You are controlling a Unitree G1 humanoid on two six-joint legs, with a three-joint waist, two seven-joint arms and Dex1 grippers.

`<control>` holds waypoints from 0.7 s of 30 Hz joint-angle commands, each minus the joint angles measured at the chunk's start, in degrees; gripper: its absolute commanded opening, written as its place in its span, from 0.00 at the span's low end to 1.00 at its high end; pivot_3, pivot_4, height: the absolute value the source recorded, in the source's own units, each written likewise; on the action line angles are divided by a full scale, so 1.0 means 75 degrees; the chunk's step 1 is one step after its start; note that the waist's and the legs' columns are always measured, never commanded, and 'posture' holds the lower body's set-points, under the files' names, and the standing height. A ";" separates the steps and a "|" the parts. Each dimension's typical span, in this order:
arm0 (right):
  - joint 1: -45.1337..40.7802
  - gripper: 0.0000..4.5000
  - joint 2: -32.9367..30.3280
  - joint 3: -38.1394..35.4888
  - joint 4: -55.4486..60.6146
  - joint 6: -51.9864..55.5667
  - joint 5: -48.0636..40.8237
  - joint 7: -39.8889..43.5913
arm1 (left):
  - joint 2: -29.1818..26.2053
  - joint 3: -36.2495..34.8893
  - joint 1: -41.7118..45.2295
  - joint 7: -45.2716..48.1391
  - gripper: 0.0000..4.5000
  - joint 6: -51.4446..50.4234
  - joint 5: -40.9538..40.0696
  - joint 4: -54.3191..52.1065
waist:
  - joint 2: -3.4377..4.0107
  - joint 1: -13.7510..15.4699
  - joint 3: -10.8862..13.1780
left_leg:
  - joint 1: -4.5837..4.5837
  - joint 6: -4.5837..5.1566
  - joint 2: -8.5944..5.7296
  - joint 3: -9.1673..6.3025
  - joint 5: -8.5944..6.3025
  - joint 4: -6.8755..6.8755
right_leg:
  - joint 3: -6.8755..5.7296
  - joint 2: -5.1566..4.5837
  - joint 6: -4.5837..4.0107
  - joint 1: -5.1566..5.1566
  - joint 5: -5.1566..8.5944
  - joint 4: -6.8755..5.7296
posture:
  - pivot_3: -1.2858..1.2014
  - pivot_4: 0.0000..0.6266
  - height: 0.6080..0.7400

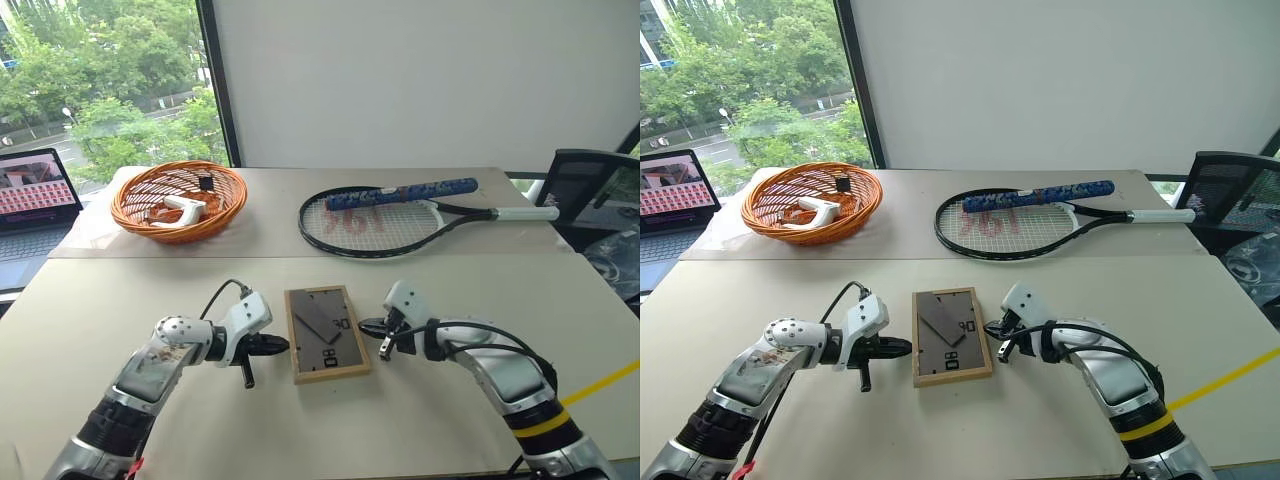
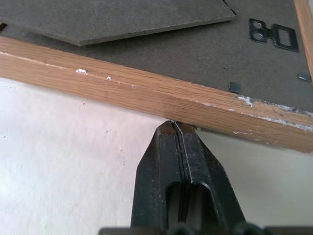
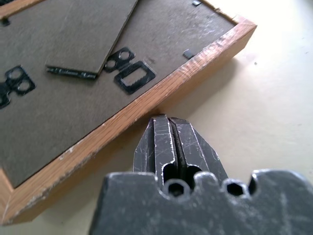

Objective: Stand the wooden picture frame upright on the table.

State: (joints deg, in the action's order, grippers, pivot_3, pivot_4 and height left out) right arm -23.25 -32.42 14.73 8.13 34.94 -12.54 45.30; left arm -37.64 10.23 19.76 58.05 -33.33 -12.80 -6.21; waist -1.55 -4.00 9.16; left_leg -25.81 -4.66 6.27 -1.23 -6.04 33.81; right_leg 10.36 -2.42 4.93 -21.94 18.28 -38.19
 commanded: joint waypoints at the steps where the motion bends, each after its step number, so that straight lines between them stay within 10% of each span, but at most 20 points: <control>1: 0.0043 0.00 -0.0358 -0.0183 0.0370 0.0193 -0.0075 0.0275 | 0.0027 0.0041 -0.0165 -0.0539 0.01 -0.0470 0.0260 0.0349 | 0.0000 0.0014 0.0000 | -0.0001 0.0000 0.0000 0.0000 0.0000 0.0000 | 0.0000 0.0000 0.0000 0.0001 0.0000 0.0000 | 0.52 0.24 0.87; 14: 0.0280 0.00 -0.0420 -0.0119 0.0985 0.0758 -0.0187 0.0326 | -0.0132 -0.0448 -0.0086 -0.0830 0.01 -0.0700 0.0028 0.0642 | 0.0003 0.0157 -0.0002 | -0.0004 -0.0005 -0.0004 -0.0019 0.0007 0.0005 | -0.0019 0.0000 0.0012 -0.0007 0.0008 0.0001 | 0.52 0.24 0.87; 21: 0.0193 0.00 -0.1214 -0.0724 0.0344 0.0135 -0.0077 0.0641 | -0.0301 -0.2809 -0.0646 -0.1651 0.01 -0.3875 -0.1653 -0.0594 | -0.0001 0.0087 0.0001 | -0.0014 -0.0005 -0.0003 -0.0022 0.0006 -0.0008 | -0.0024 0.0000 0.0001 -0.0012 0.0012 -0.0004 | 0.52 0.24 0.87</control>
State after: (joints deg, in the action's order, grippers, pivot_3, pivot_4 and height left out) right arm -21.03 -40.14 12.30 11.11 38.17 -13.36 49.22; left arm -37.99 -6.10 15.44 49.81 -53.25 -23.70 -7.83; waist -1.56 -3.34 9.16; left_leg -25.98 -4.70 6.25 -1.42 -5.99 33.76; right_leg 10.16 -2.42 4.94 -22.06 18.38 -38.23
